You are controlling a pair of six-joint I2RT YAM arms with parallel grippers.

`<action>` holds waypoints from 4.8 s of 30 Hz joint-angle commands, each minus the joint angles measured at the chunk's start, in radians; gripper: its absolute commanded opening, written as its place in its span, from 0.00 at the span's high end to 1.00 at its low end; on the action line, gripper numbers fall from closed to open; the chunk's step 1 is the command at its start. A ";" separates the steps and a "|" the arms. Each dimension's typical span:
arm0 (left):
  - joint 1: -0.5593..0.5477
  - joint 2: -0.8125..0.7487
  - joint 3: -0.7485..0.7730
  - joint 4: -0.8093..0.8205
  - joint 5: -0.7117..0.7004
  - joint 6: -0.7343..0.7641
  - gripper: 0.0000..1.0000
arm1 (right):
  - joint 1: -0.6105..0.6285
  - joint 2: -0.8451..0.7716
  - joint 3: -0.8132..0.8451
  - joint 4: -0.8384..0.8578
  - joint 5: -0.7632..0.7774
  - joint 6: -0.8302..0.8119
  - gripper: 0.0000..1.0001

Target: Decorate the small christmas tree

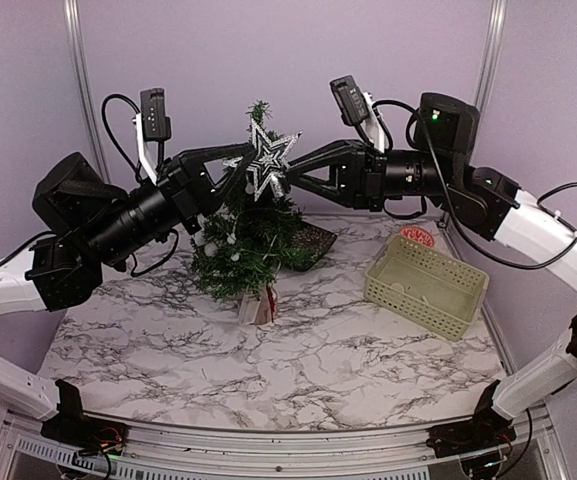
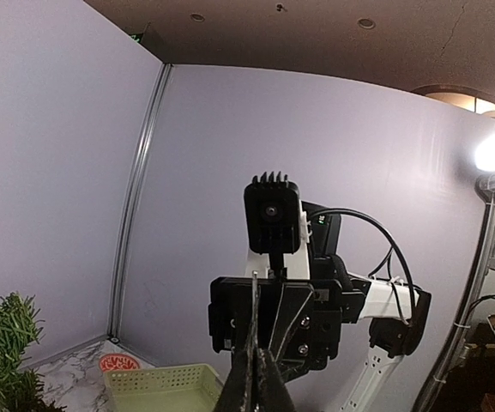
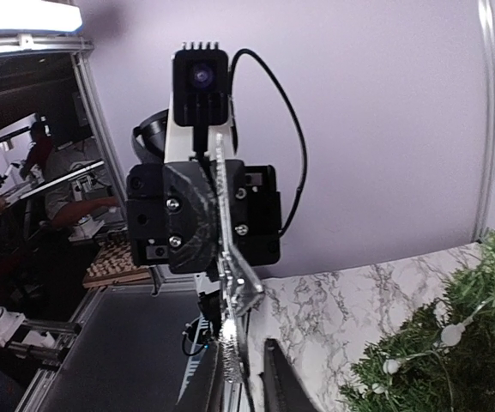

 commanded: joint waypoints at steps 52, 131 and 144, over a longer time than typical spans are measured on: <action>0.434 -0.061 0.153 -0.322 -0.134 -0.007 1.00 | -0.149 0.059 0.102 -0.102 0.362 -0.113 0.48; 0.601 0.022 -0.025 -0.035 0.211 -0.375 1.00 | -0.154 0.400 0.368 -0.047 0.261 -0.204 0.99; 0.601 0.016 -0.019 -0.035 0.237 -0.344 1.00 | -0.151 0.394 0.358 -0.048 0.259 -0.200 1.00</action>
